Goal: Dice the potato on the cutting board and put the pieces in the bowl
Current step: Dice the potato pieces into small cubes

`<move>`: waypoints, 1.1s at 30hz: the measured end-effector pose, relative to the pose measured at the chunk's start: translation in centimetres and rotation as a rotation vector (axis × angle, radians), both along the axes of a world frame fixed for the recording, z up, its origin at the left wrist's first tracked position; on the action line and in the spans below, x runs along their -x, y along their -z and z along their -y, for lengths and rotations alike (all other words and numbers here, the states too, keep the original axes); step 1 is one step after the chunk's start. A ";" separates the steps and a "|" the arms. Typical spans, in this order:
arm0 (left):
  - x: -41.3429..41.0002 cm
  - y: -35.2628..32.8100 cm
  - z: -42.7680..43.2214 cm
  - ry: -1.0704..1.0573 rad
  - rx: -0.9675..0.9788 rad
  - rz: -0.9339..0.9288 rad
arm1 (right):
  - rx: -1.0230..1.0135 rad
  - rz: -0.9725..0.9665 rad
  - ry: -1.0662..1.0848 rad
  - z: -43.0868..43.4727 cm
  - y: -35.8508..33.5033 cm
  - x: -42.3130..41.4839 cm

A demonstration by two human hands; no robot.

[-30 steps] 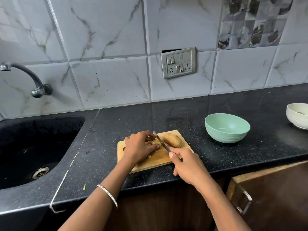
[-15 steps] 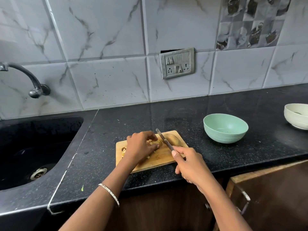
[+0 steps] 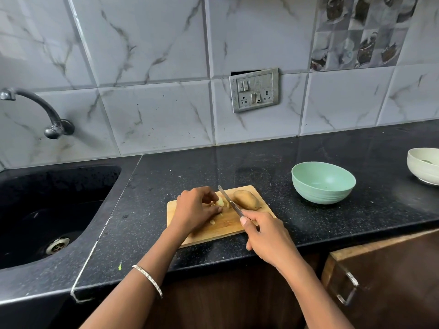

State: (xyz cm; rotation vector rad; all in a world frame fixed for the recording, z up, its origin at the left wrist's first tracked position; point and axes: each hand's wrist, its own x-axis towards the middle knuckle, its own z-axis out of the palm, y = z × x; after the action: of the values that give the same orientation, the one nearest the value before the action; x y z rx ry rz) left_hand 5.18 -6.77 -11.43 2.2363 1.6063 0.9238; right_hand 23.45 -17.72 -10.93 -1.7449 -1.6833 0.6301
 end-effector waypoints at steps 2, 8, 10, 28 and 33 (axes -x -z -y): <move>0.2 0.1 0.0 0.003 -0.004 0.003 | 0.014 0.036 0.006 0.1 0.1 0.4; 0.5 -0.1 0.2 0.002 0.024 0.023 | 0.032 0.119 0.019 0.1 0.4 1.6; 0.7 -0.1 0.2 0.009 0.042 0.048 | 0.034 0.133 0.012 -0.1 0.7 1.9; 0.6 -0.3 0.6 -0.047 0.086 0.091 | -0.017 0.052 -0.016 0.3 -0.4 2.5; 0.6 -0.1 0.8 -0.048 0.055 0.115 | 0.009 0.069 -0.035 0.3 -0.5 2.9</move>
State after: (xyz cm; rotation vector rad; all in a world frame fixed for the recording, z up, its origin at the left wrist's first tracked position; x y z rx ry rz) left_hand 4.62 -7.54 -11.33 2.0770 1.6208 0.9891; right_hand 20.58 -18.06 -10.46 -1.7656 -1.7640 0.6001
